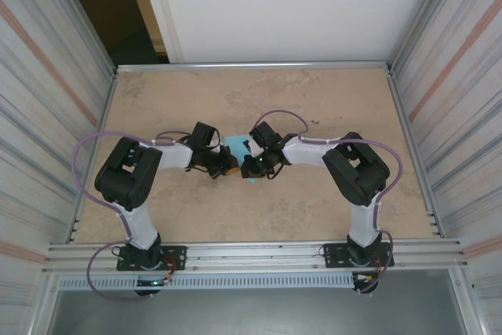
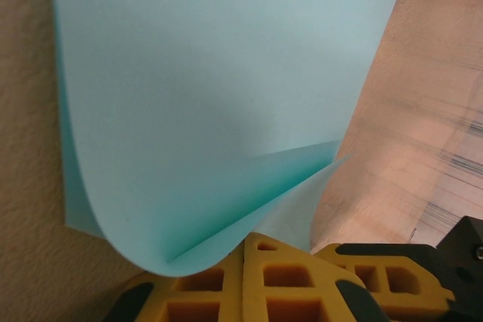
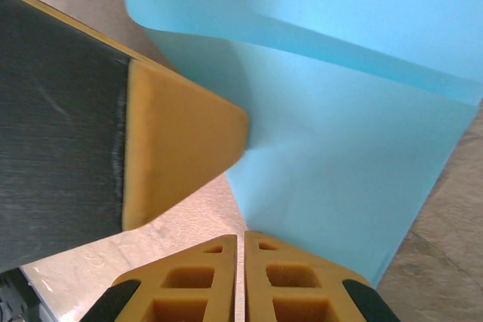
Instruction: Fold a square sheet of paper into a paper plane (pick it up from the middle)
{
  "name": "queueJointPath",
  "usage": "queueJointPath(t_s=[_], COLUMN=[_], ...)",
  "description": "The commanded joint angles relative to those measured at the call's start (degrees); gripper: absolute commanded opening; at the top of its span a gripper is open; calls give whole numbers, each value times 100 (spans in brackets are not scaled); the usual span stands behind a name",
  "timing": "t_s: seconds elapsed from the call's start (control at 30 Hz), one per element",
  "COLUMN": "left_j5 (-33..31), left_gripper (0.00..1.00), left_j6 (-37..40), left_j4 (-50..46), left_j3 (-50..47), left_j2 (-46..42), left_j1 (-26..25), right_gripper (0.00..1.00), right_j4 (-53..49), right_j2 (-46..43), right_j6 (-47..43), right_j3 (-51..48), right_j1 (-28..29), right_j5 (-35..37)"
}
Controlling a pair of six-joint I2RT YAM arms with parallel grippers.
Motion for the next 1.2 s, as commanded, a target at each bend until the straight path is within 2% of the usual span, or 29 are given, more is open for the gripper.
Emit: queueJointPath(t_s=[0.0,0.23,0.5,0.9,1.07,1.17], left_j5=[-882,-934,-1027,-949,-814,-739], left_gripper=[4,4,4,4,4,4], left_j6=[-68,0,106,207,230,231], left_j4=[-637,-721,-881,-840,-811,-777], left_j3=[-248,-226,-192,-194,-150,-117], left_j2=[436,467,504,560,480,452], left_j1=[-16,25,93,177,157,142], right_gripper=[10,10,10,10,10,10], right_j4=[-312,-419,-403,-47,376,374], right_j2=[132,161,22,-1038,-1916,-1761], right_j6=[-231,-338,-519,-626,-449,-468], right_j3=[101,17,-351,-1611,-1596,-1301], right_j1=[33,16,-108,-318,-232,-166], right_j5=[195,350,58,-308,-256,-81])
